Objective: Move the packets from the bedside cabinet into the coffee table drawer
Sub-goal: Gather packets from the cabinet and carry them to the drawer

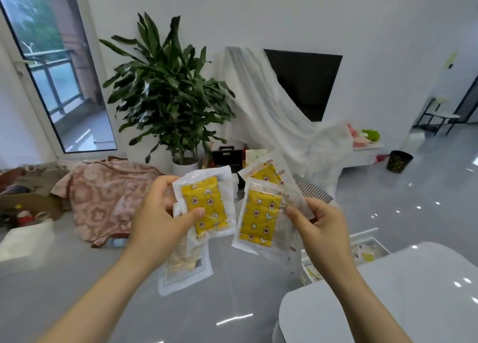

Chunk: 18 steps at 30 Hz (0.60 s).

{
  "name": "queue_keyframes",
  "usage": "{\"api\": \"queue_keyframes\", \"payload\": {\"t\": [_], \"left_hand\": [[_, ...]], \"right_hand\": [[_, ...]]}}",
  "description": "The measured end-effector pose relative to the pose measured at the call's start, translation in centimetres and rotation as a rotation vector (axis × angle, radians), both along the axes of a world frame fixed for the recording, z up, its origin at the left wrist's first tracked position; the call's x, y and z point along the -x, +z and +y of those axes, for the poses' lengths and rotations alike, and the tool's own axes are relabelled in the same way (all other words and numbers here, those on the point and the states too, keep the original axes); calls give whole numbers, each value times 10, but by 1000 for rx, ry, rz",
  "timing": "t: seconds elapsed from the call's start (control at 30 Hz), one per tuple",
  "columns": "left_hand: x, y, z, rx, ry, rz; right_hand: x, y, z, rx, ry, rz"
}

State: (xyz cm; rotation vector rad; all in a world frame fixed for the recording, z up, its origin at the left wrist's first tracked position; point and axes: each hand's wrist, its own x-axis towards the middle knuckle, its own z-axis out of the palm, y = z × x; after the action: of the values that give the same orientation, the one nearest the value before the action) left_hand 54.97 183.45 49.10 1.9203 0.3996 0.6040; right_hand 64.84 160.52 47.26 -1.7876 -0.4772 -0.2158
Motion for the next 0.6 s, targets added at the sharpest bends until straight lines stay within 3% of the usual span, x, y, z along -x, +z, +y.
{"api": "queue_keyframes", "payload": {"t": [0.6], "left_hand": [[-270,-101,-30,72,-215,290]], "right_hand": [[-197,-117,-36,139,-356,274]]}}
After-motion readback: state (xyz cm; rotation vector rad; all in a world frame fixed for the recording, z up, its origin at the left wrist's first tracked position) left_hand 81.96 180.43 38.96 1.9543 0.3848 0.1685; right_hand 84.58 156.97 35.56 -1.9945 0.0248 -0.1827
